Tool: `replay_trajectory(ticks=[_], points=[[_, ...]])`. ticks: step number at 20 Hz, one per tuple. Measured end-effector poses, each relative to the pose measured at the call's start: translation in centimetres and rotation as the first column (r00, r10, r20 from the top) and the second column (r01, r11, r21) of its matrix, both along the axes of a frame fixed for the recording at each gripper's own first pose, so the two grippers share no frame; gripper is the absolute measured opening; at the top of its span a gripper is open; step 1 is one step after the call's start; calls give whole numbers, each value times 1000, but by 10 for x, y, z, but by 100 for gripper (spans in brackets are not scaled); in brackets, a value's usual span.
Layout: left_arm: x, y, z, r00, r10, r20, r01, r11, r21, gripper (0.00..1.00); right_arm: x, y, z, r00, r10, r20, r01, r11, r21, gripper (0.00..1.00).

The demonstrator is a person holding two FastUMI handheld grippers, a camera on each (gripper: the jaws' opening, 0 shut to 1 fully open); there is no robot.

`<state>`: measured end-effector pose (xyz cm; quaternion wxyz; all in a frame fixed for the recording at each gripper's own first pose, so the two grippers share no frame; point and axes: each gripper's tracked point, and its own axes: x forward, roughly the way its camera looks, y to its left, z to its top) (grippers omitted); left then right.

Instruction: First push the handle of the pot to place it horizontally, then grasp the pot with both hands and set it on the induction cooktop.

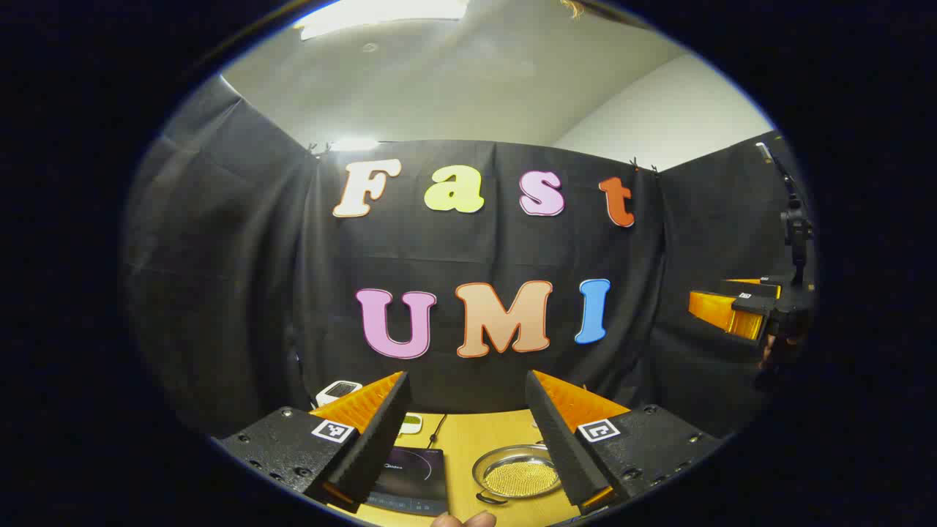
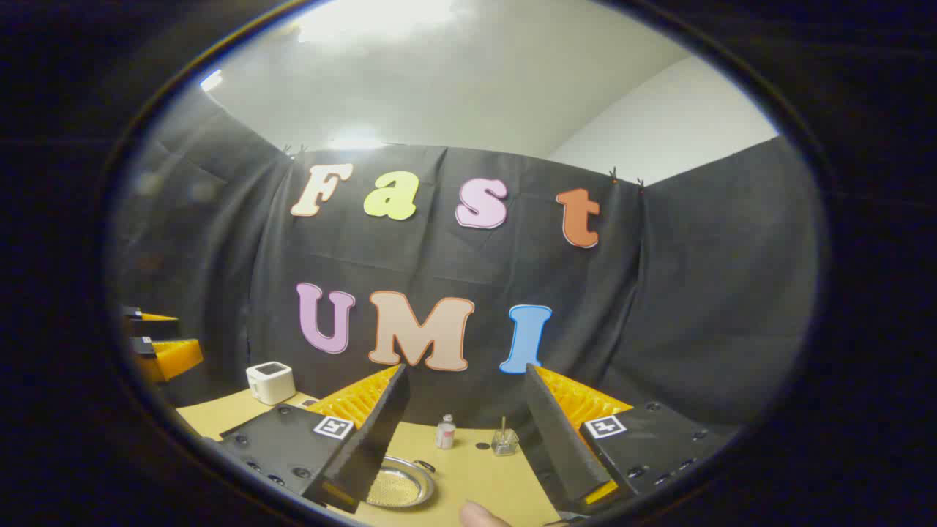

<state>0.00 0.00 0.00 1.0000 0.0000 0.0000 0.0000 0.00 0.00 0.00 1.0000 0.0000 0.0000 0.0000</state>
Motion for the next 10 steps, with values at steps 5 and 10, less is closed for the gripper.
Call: replay_trajectory(ticks=[5,10], points=[[8,-12,7,1000,16,10,-16,1000,5,92,4,-13,-5,1000,8,1,-8,1000,-28,96],[5,-15,7,999,41,-1,-41,999,13,95,9,-12,-15,999,31,-17,-32,999,-11,96]])
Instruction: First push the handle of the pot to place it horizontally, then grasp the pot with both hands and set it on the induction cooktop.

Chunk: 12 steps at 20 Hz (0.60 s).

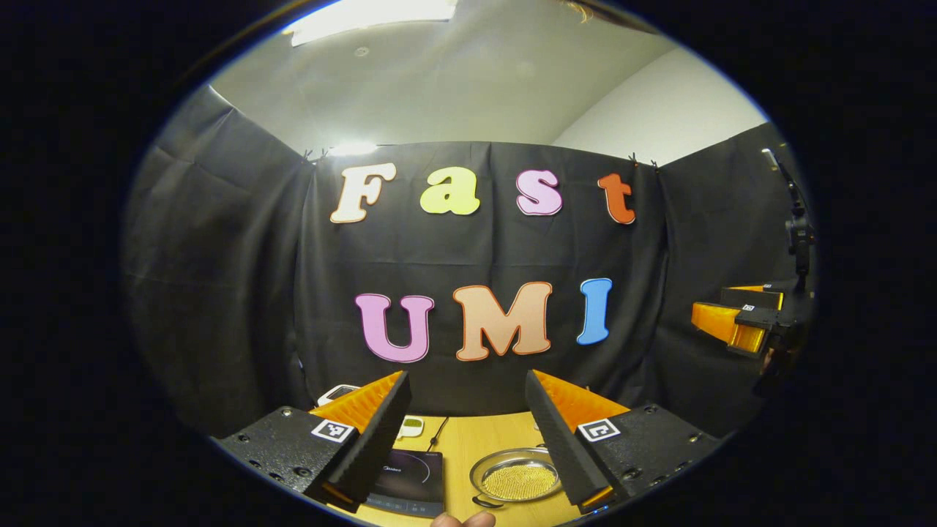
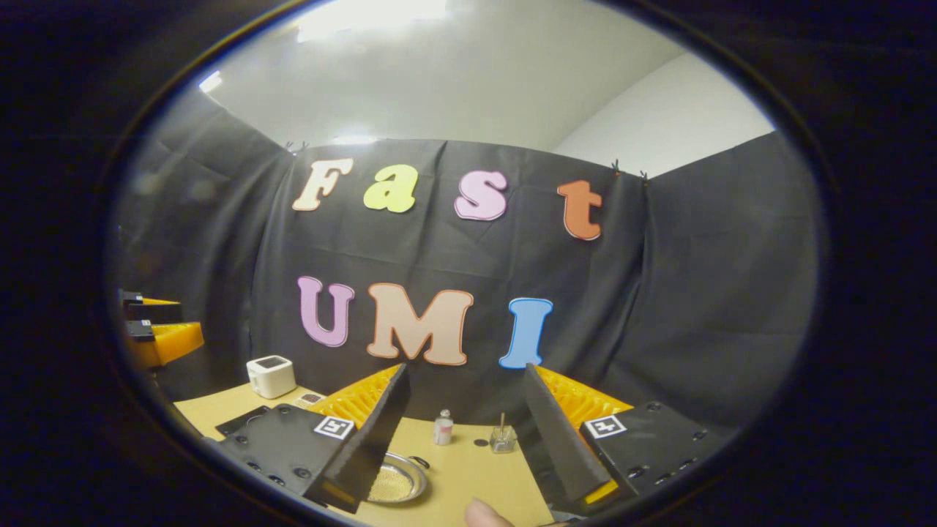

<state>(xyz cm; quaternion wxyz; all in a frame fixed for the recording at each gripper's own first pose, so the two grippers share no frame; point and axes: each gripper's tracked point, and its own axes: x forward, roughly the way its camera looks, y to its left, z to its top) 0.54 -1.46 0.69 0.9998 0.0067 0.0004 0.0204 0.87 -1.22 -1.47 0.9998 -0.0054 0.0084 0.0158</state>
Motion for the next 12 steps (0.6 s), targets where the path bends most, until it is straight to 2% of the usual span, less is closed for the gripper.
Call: replay_trajectory(ticks=[3,6,9,12], points=[[-2,1,1,1000,13,-3,-13,1000,0,92,-1,-1,-1,1000,4,-6,-4,1000,8,96],[-5,0,1,1000,17,-3,-17,1000,5,98,-1,-1,-4,1000,6,-12,-6,1000,8,96],[-5,1,-3,1000,24,-11,-24,1000,6,92,-1,3,-8,1000,13,-21,-13,1000,6,96],[-6,4,-2,1000,27,-12,-27,1000,8,95,-2,8,-11,999,23,-30,-23,1000,-2,91]])
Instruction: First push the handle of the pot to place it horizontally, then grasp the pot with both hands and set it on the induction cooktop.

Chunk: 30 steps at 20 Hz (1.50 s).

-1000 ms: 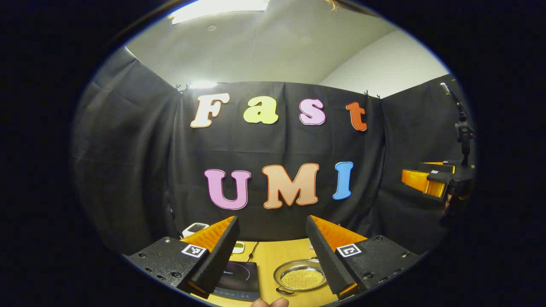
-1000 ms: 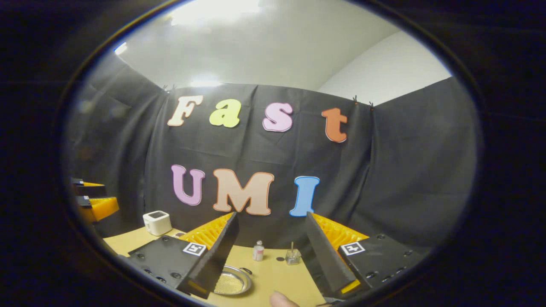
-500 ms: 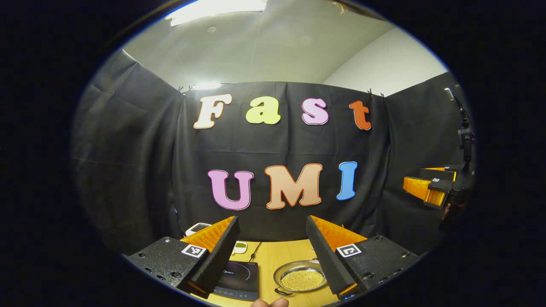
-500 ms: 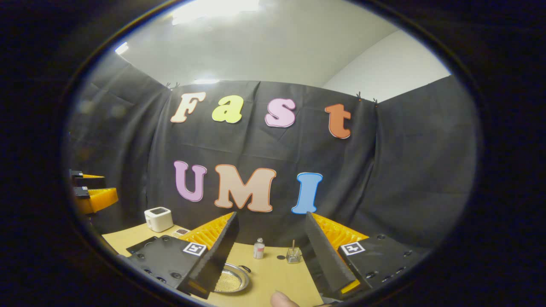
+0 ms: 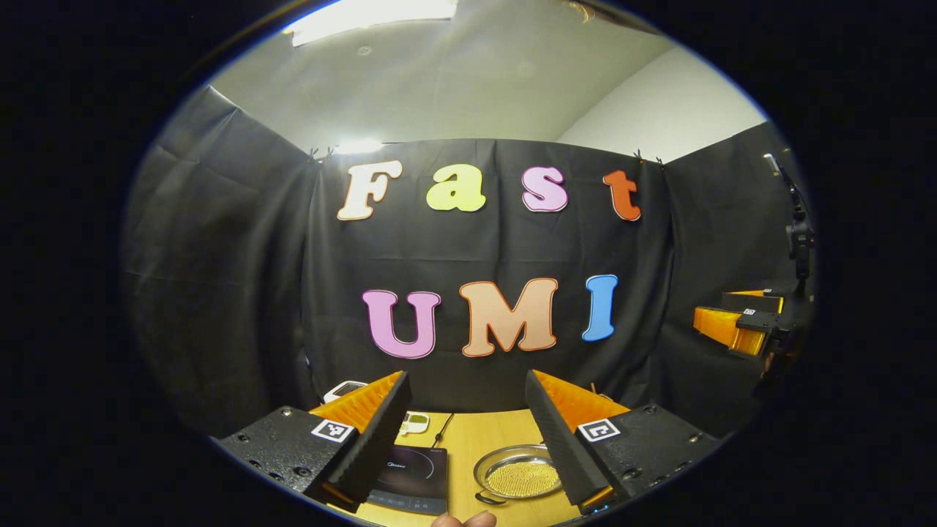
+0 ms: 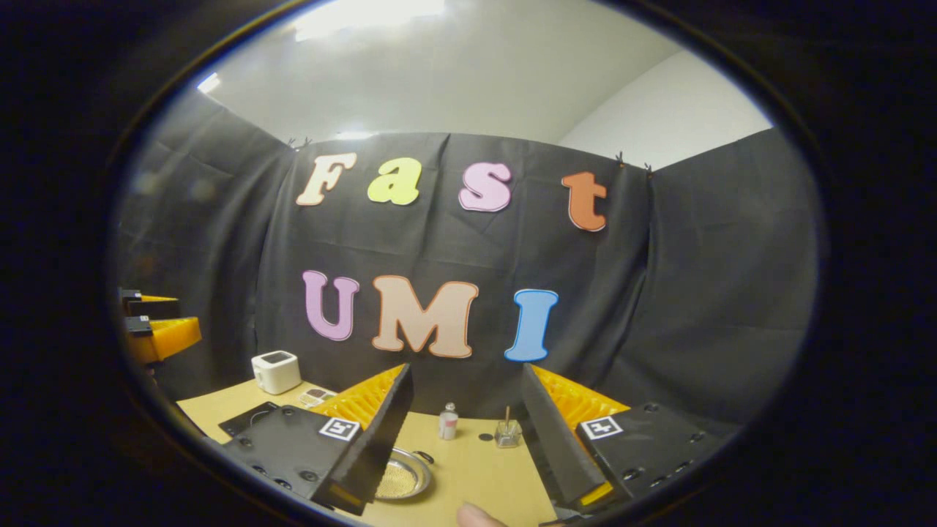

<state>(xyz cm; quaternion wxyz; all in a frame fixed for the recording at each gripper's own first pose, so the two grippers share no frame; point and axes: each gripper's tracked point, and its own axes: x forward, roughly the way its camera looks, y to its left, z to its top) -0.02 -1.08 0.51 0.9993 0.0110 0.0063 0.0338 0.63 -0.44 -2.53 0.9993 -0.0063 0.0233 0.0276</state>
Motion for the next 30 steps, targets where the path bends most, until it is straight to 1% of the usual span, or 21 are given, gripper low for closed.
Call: replay_trajectory(ticks=[1,2,3,4,5,6,8,9,11,12,15,16,17,18,19,21,22,23,26,28,30], points=[[0,2,1,1000,2,1,-2,1000,4,92,2,0,-1,1000,-8,3,8,1000,-3,91],[0,4,1,1000,4,1,-4,1000,7,92,2,1,0,1000,-11,1,11,1000,-4,77],[-2,6,1,1000,6,4,-6,1000,9,92,3,1,-3,1000,-17,-7,16,1000,-5,72],[-3,8,2,1000,7,6,-7,1000,9,92,3,3,-8,1000,-21,-18,21,1000,-6,63],[-3,9,1,1000,7,7,-7,1000,8,98,5,4,-11,999,-29,-27,28,1000,-9,54],[-3,11,1,1000,6,7,-6,1000,5,95,6,3,-14,999,-40,-30,40,999,-15,45],[-4,15,-1,1000,5,9,-5,1000,0,95,7,8,-15,999,-38,-29,37,999,-16,27],[-4,16,-1,1000,3,9,-3,1000,-2,95,9,7,-20,998,-47,-45,46,999,-20,27],[-5,20,0,1000,-4,13,4,1000,-1,95,9,25,-37,995,20,-96,-19,1000,10,3],[-6,23,0,1000,-5,15,5,1000,-2,95,8,24,-43,994,6,-112,-5,1000,10,0],[-8,29,-1,1000,-13,27,13,1000,-14,93,11,34,-65,986,12,-164,-7,999,33,3],[-9,32,-3,999,-21,26,21,1000,-12,92,10,35,-75,983,5,-182,1,1000,31,0],[-10,35,-7,999,-27,22,27,1000,-11,92,10,36,-84,979,-9,-205,15,1000,25,3],[-10,39,-10,999,-35,19,35,999,-14,95,8,38,-92,974,-17,-225,23,999,24,3],[-11,42,-13,999,-41,18,42,999,-21,92,6,40,-99,969,-32,-245,38,999,21,3],[-10,50,-22,999,-48,1,48,998,-34,95,4,51,-112,961,-26,-275,34,999,26,3],[-9,55,-25,999,-45,-9,44,998,-37,92,4,53,-117,958,-27,-285,33,999,17,3],[-7,60,-28,999,-42,-13,41,998,-38,92,4,55,-122,956,-28,-293,31,1000,6,0],[6,64,-36,999,-45,-17,44,998,-40,95,8,61,-139,946,-21,-323,19,1000,-9,3],[19,66,-51,998,-40,-42,38,999,-37,92,13,64,-158,933,-10,-360,8,1000,-7,3],[33,66,-62,997,-36,-65,34,999,-41,92,20,64,-174,924,1,-382,-5,1000,-10,0]])
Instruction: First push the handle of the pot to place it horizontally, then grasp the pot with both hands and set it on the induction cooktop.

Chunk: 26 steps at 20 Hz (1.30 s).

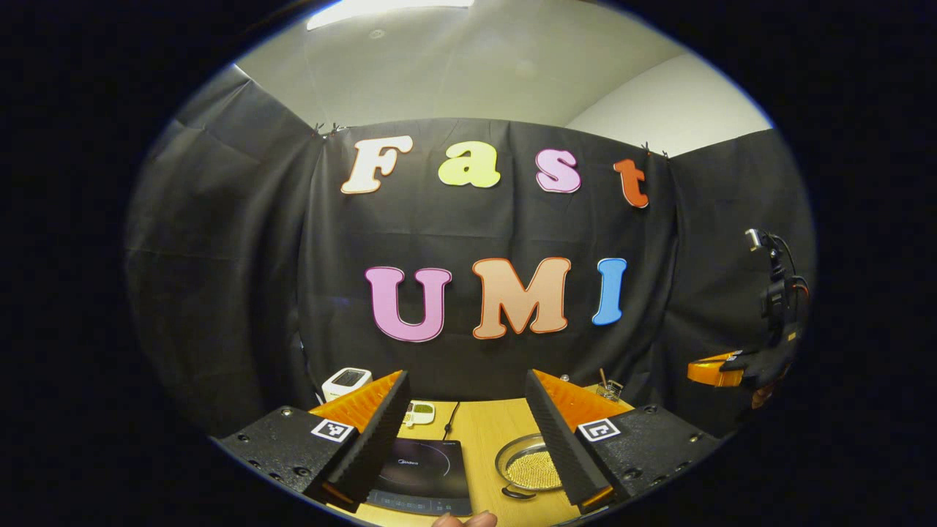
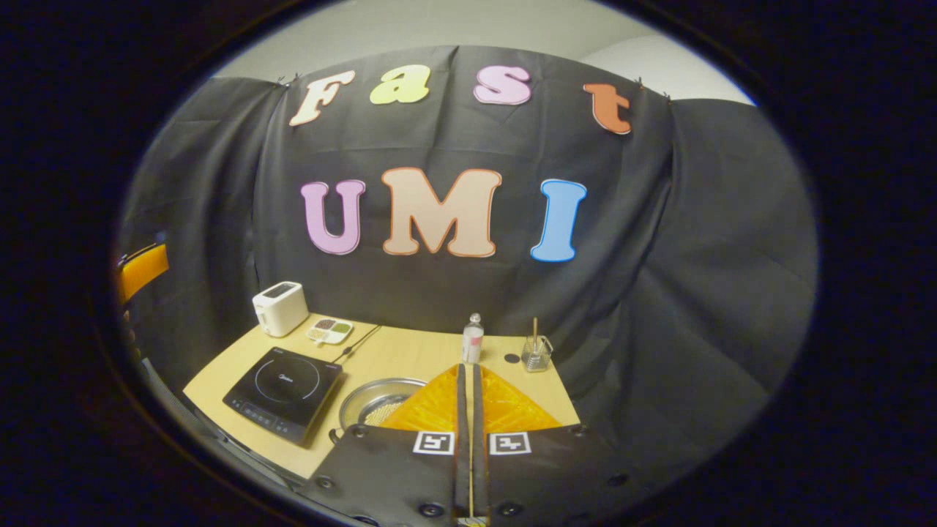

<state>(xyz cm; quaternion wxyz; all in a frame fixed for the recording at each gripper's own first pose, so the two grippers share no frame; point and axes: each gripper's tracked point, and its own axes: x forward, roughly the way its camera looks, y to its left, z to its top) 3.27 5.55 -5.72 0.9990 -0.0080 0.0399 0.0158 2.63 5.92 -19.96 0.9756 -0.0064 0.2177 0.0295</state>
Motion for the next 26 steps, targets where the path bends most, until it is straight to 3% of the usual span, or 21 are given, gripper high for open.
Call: replay_trajectory(ticks=[2,6,8,12,15,16,21,25,26], points=[[10,-1,-9,1000,4,-25,-5,1000,-6,95,8,-2,-18,1000,11,-27,-11,1000,9,3],[38,3,-17,998,38,-47,-38,999,4,92,22,0,-56,995,35,-90,-30,998,54,4],[49,5,-24,996,60,-65,-59,998,16,96,26,5,-80,991,58,-122,-50,996,68,0],[61,5,-46,990,87,-112,-82,995,51,96,25,26,-122,972,121,-202,-98,988,123,4],[69,4,-69,984,73,-161,-66,997,47,96,21,44,-148,951,132,-278,-86,981,171,3],[74,7,-73,984,63,-166,-56,997,44,94,20,53,-158,943,135,-306,-80,979,185,0],[107,37,-92,985,-3,-171,7,1000,24,96,7,90,-203,889,102,-447,-21,983,184,2],[124,52,-120,978,-64,-201,61,998,-23,94,-15,113,-236,830,69,-554,26,986,162,0],[127,53,-128,974,-78,-211,72,997,-38,95,-21,120,-243,813,59,-579,41,986,159,3]])
